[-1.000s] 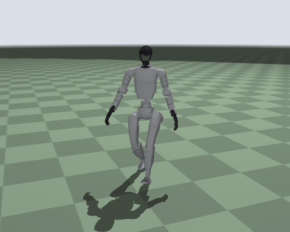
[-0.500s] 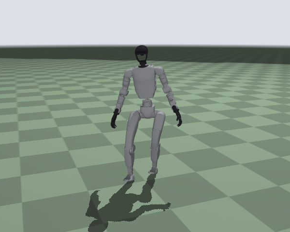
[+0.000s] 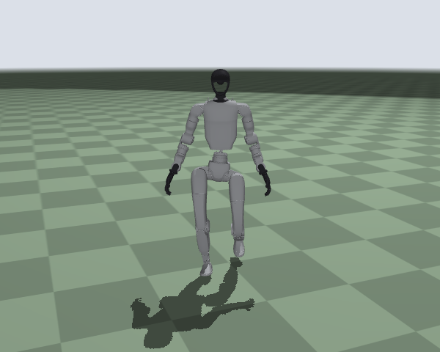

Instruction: Walk

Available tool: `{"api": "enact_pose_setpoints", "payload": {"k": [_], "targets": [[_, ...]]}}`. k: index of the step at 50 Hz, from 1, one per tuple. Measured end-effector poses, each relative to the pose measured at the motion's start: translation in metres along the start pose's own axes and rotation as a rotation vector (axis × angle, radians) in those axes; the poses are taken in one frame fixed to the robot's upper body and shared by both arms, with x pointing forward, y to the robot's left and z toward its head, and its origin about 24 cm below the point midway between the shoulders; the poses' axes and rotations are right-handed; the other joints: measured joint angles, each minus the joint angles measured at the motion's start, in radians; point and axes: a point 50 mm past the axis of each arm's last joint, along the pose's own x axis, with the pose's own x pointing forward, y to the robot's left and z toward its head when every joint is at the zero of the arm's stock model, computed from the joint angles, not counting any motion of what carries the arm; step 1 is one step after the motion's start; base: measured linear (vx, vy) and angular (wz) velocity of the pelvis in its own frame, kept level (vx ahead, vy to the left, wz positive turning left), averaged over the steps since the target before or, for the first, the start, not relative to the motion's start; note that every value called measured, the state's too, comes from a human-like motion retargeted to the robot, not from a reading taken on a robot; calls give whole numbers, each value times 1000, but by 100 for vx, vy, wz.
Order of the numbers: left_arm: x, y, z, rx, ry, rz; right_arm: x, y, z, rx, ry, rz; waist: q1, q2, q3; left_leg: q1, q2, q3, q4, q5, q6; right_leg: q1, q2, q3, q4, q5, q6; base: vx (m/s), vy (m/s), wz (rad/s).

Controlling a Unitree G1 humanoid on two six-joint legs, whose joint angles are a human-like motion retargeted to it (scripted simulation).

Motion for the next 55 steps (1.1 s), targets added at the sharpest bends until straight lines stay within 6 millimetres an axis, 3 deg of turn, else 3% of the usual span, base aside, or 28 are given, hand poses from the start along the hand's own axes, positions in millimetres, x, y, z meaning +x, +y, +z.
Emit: {"api": "enact_pose_setpoints", "payload": {"k": [6,10,18,23,33,39,42,48,52,55], "targets": [[1,1,7,-8,-27,10,2,4,19,-36,-51,2,68,-35,26,-184,34,52,23,-133,52,128,12,14,-94,-16,1,32,-8,3],[1,0,7,-15,-19,12,2,7,32,-58,-90,8,103,-78,41,-277,-10,88,-110,-160,68,192,-17,30,-133,-38,14,36,-4,-1],[-2,-5,-13,-19,56,-3,1,15,47,-120,-155,42,130,-135,28,-386,-124,108,-474,-62,43,257,-71,44,-157,-99,33,37,0,-1],[-5,-8,-25,-31,99,-16,0,20,48,-147,-167,68,134,-147,9,-416,-164,107,-547,-30,40,275,-88,55,-108,-157,36,36,4,-4],[-7,-9,-33,-85,127,-26,-1,32,35,-154,-119,129,144,-204,-22,-339,-262,134,-539,14,105,318,-179,102,43,-203,74,37,7,-8],[-5,-8,-25,-118,96,-22,-2,36,24,-142,-76,158,125,-274,-21,-220,-383,146,-632,9,172,278,-286,147,278,-69,171,35,11,9],[-5,-7,-21,-122,74,-14,-3,37,18,-128,-59,161,105,-291,-21,-183,-424,143,-640,-16,194,210,-349,141,443,-25,190,35,9,13],[0,-1,0,-99,9,16,-2,33,16,-95,-54,139,44,-275,-13,-63,-459,95,-761,-16,193,10,-460,103,593,-111,123,39,3,14],[2,3,12,-84,-28,41,-2,30,12,-85,-38,121,-5,-236,-6,12,-437,45,-821,-27,182,-107,-452,79,488,-172,89,41,-4,25],[4,7,23,-76,-58,56,-2,28,10,-73,-17,110,-33,-186,-7,60,-388,6,-872,-36,175,-174,-382,69,325,-150,91,39,-7,29]]}}
